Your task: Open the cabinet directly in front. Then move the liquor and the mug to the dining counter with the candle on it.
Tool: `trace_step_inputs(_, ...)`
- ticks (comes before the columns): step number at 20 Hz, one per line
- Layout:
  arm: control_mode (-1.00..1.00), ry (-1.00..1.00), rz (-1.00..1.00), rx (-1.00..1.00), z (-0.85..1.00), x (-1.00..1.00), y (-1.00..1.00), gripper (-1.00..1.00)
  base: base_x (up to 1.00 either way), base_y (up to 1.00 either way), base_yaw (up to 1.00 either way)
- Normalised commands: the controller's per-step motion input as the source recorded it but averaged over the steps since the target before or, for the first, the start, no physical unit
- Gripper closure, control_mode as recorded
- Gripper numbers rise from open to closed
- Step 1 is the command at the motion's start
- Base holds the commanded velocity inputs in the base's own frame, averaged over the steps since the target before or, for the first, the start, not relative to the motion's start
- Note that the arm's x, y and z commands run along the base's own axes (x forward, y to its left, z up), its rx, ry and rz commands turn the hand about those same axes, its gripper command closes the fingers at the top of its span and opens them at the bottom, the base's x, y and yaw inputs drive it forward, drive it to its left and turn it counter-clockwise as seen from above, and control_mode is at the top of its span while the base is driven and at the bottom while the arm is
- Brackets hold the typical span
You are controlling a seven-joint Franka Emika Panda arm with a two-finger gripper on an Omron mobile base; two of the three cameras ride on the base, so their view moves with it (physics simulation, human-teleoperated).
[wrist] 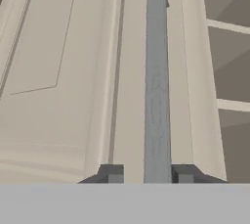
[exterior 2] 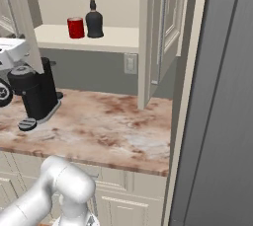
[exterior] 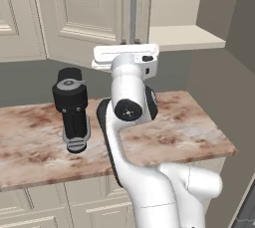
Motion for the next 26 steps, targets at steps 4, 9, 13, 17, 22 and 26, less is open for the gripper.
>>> trace_step_inputs(4, -1.00, 0.11, -0.16, 0.00, 0.00, -0.61, 0.89, -1.00, 0.00, 0.00, 0.00)
trace_step_inputs(9, -1.00, 0.04, -0.01, 0.00, 0.00, -0.01, 0.11, -1.00, 0.00, 0.00, 0.00)
trace_step_inputs(13, -1.00, -0.11, 0.02, -0.01, -0.02, -0.70, 0.04, -1.00, 0.00, 0.00, 0.00)
trace_step_inputs(17, -1.00, -0.21, 0.04, 0.00, -0.03, -1.00, -0.03, -1.00, 0.00, 0.00, 0.00)
trace_step_inputs(22, -1.00, -0.14, 0.04, 0.14, 0.00, -0.98, -0.38, -1.00, 0.00, 0.00, 0.00)
trace_step_inputs(26, -1.00, -0.02, 0.16, 0.26, 0.00, -0.77, -0.81, -1.00, 0.00, 0.00, 0.00)
